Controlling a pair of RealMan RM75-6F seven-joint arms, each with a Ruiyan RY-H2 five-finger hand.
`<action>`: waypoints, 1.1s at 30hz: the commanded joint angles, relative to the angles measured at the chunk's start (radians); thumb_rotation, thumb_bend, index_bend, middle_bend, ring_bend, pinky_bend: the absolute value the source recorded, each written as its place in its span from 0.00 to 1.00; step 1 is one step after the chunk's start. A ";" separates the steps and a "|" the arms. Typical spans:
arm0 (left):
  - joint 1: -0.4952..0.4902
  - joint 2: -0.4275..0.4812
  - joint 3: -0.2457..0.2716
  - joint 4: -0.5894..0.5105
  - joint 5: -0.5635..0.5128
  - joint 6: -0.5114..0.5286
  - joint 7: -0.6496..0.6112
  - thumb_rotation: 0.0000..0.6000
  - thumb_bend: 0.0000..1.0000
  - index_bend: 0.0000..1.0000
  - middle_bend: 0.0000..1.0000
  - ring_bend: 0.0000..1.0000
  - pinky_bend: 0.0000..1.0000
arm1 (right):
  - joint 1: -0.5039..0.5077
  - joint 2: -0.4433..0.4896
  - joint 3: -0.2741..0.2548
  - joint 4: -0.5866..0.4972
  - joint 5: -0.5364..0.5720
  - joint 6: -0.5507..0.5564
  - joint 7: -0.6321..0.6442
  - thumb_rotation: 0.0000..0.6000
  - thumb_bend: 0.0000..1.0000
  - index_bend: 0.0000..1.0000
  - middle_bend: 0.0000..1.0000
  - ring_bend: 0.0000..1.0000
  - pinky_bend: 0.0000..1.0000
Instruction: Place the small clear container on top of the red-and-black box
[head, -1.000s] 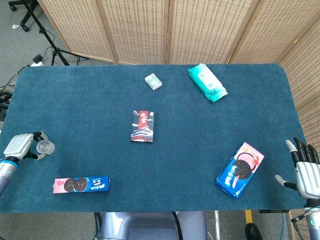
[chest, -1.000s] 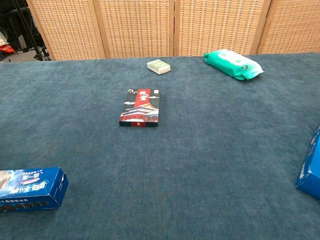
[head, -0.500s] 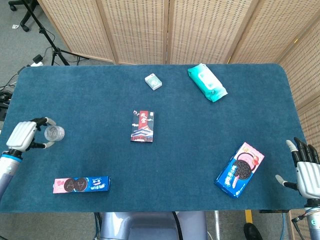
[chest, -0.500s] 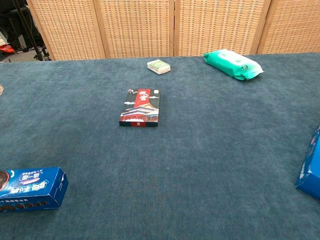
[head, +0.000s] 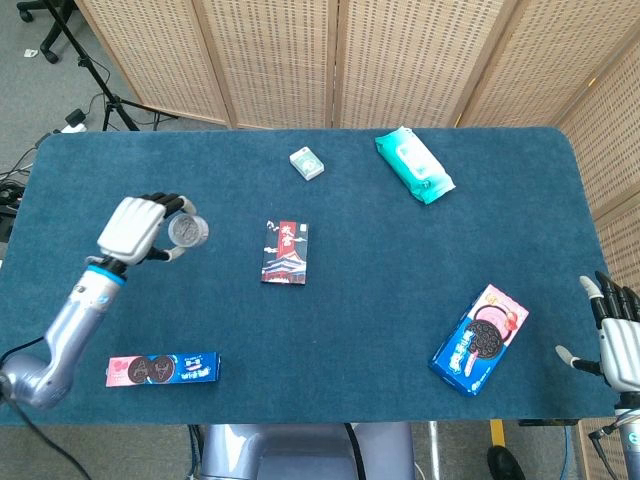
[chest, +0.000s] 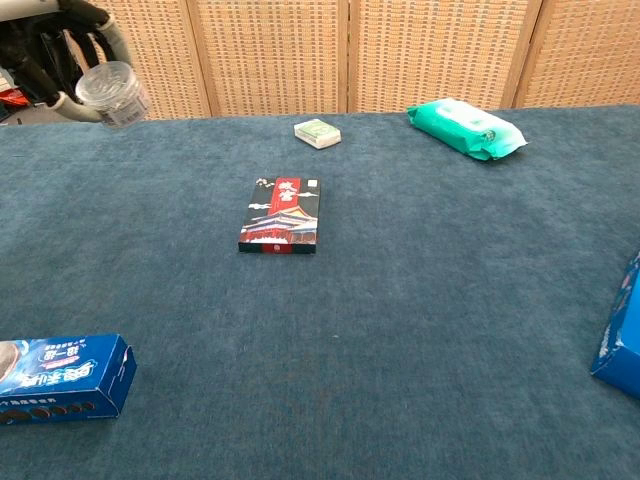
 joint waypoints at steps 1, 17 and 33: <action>-0.184 -0.120 -0.050 0.005 -0.253 -0.072 0.342 1.00 0.30 0.62 0.44 0.38 0.48 | 0.008 0.002 0.007 0.009 0.017 -0.020 0.020 1.00 0.00 0.00 0.00 0.00 0.00; -0.426 -0.500 -0.033 0.350 -0.575 -0.167 0.509 1.00 0.30 0.62 0.44 0.38 0.48 | 0.014 0.020 0.030 0.039 0.054 -0.042 0.087 1.00 0.00 0.00 0.00 0.00 0.00; -0.428 -0.519 0.003 0.369 -0.642 -0.173 0.518 1.00 0.13 0.15 0.05 0.05 0.18 | 0.007 0.033 0.024 0.023 0.038 -0.034 0.106 1.00 0.00 0.00 0.00 0.00 0.00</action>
